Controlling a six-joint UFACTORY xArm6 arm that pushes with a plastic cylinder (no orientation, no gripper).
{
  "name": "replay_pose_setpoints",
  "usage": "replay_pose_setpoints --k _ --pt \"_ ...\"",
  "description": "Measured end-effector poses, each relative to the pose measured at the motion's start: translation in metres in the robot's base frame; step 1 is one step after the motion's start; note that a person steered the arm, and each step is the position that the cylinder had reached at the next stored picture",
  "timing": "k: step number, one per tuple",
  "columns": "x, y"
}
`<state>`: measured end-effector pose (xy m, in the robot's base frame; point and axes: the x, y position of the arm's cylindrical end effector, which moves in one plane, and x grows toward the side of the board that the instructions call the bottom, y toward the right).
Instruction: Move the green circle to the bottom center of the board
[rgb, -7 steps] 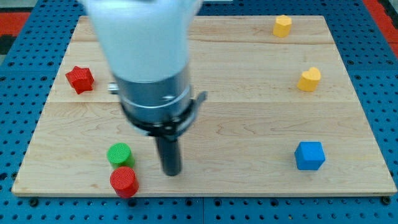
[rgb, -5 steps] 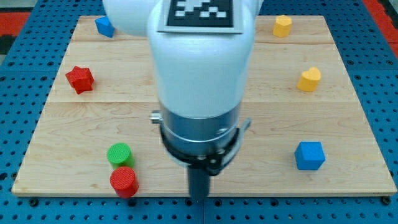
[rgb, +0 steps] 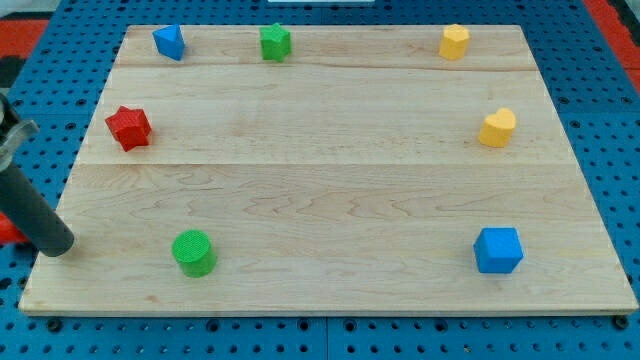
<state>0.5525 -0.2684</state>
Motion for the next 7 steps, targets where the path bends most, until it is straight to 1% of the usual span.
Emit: replay_pose_setpoints --k 1,3,4,6,7 --pt "0.000 0.035" --pt "0.021 0.200" --pt "0.021 0.186" --pt "-0.057 0.111" --pt "-0.064 0.105"
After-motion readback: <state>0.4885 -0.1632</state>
